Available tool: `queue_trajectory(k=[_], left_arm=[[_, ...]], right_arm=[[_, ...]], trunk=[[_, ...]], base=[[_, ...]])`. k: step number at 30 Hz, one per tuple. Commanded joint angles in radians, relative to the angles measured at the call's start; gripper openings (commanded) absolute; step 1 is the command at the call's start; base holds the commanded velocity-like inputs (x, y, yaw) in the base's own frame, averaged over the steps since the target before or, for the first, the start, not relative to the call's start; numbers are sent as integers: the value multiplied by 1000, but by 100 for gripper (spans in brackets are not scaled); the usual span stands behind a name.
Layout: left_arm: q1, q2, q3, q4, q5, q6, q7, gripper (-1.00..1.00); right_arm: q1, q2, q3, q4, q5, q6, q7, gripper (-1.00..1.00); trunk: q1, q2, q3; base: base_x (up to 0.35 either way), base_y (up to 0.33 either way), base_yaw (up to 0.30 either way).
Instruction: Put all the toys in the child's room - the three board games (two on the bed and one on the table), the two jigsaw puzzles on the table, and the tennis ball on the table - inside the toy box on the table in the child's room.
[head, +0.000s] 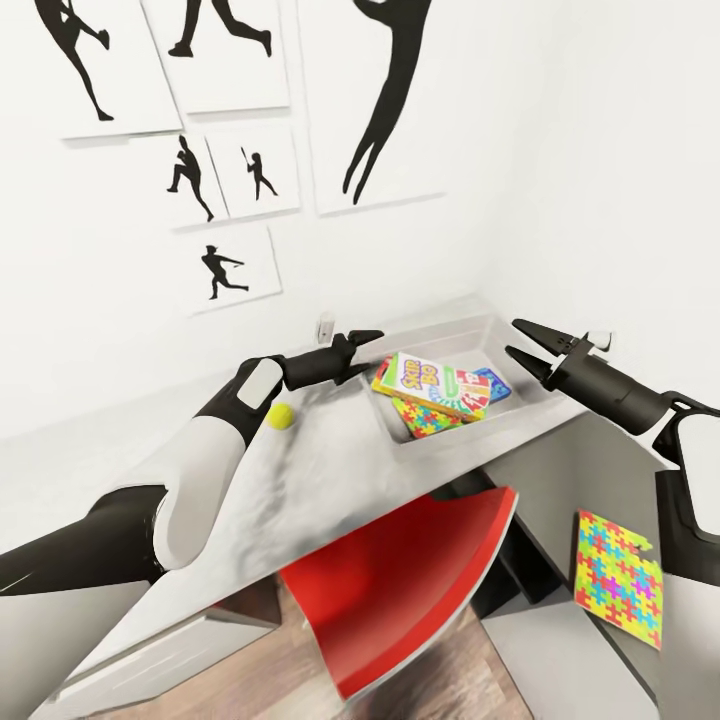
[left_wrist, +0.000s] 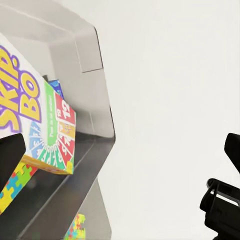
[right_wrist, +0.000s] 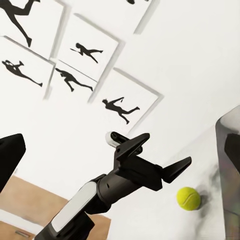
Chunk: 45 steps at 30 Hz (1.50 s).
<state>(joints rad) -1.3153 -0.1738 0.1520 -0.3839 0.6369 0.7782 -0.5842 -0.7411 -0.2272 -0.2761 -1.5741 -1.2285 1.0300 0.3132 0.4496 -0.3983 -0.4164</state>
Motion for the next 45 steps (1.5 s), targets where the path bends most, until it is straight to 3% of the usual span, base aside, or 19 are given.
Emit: queue_trajectory(k=[1, 23, 45], left_arm=[[-1, -1, 6, 0, -2, 6, -1, 100], [2, -1, 5, 0, -2, 6, 0, 100], [4, -1, 4, 0, -3, 6, 0, 100]], right_arm=[[-1, 0, -1, 0, 11, 4, 10, 100], [-2, 0, -1, 0, 11, 4, 10, 100], [-2, 0, -1, 0, 12, 4, 10, 100]], trunk=[[0, -2, -2], [0, -2, -2], [0, -2, -2]], base=[[-83, 64, 0], [-96, 117, 0], [52, 34, 0]])
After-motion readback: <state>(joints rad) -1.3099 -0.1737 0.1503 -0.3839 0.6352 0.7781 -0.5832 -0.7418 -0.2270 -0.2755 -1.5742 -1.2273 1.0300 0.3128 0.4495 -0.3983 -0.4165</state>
